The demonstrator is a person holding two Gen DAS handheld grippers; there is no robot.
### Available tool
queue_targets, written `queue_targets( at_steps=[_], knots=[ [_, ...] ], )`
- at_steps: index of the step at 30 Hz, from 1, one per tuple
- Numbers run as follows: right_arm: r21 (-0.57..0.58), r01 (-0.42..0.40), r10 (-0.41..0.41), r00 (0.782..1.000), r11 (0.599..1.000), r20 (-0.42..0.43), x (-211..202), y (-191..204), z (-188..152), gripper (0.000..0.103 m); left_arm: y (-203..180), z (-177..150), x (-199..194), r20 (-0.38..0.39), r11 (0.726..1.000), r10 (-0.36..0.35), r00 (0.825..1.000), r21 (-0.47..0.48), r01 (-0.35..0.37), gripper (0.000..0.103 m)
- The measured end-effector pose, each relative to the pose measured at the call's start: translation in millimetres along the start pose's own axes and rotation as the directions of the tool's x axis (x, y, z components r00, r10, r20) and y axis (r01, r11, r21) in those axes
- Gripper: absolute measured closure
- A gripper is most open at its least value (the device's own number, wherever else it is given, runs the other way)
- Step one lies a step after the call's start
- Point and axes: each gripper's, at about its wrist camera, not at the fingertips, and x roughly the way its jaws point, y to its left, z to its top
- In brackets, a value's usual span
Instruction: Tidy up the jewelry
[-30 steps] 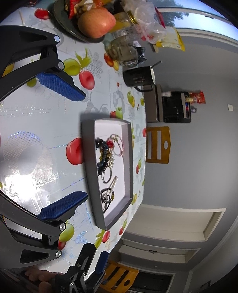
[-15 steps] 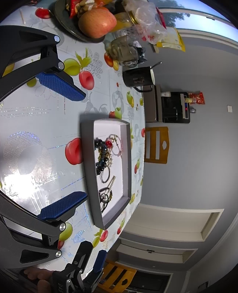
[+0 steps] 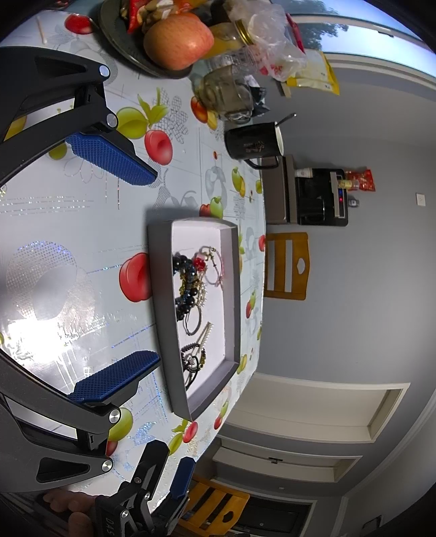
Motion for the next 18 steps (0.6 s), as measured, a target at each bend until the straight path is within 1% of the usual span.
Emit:
queue_targets(
  at_steps=[18],
  knots=[
    [0.000, 0.000, 0.000, 1.000, 1.000, -0.002, 0.3, 0.7, -0.6, 0.006, 0.1, -0.1, -0.2, 0.001, 1.000, 0.000, 1.000, 0.000, 0.000, 0.005]
  ],
)
